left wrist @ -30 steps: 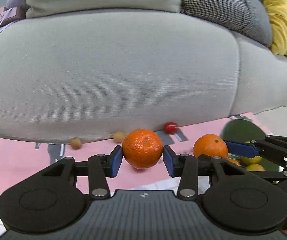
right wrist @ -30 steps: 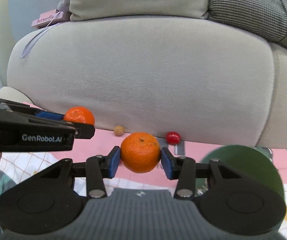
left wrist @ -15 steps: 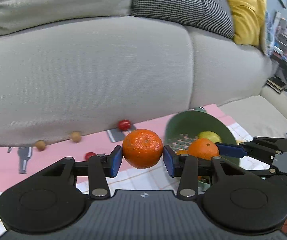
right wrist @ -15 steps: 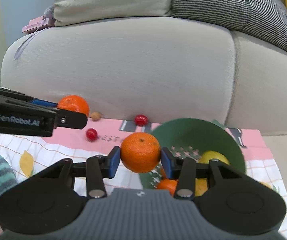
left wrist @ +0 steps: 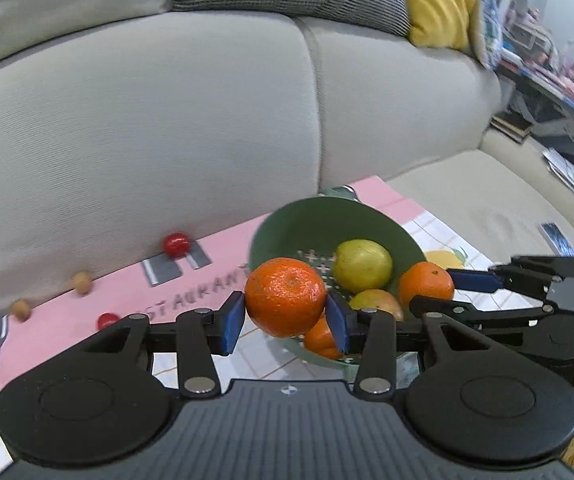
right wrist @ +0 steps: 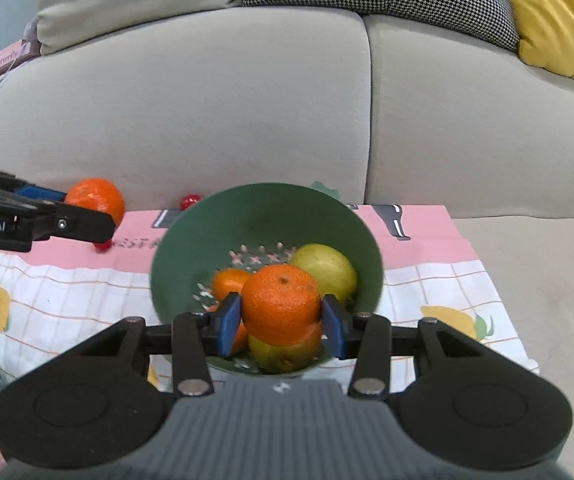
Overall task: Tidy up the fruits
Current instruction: 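Open both tools to drop the tangerines into the colander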
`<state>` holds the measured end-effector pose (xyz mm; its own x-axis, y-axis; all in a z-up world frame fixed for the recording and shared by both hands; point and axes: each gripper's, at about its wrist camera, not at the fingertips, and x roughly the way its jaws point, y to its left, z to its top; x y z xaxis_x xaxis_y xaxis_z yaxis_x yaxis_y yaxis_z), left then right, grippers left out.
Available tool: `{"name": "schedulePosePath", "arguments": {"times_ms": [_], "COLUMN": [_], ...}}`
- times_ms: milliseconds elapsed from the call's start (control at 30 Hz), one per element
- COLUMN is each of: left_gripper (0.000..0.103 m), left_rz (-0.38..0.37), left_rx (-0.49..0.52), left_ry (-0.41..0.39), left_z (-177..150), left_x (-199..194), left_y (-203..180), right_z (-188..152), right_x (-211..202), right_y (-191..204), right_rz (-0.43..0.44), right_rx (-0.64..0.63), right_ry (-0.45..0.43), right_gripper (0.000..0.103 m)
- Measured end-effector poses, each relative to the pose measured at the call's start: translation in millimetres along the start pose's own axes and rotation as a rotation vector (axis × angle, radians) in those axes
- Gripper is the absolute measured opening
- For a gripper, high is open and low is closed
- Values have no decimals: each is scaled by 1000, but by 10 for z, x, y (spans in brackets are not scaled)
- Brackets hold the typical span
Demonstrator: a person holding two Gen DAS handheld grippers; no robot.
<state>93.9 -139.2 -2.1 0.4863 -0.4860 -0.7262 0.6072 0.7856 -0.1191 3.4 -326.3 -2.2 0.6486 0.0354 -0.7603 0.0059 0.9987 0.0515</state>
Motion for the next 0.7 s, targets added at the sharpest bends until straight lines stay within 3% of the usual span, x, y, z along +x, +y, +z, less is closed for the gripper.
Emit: {"name": "schedulePosePath", "arguments": {"times_ms": [300,700], "left_gripper": [50,50], "left_rz": [6,3], "left_rx": [170,284], "left_ry": [93,213], "left_z": [25,57], "left_x": [396,759], "left_y": [-261,-310], "right_z": [63,158], "right_x": [240,504], "right_y": [-20,49], "right_rz": [42,62], "right_rx": [-86,-278], "right_ry": [33,49], "right_gripper": [42,42]}}
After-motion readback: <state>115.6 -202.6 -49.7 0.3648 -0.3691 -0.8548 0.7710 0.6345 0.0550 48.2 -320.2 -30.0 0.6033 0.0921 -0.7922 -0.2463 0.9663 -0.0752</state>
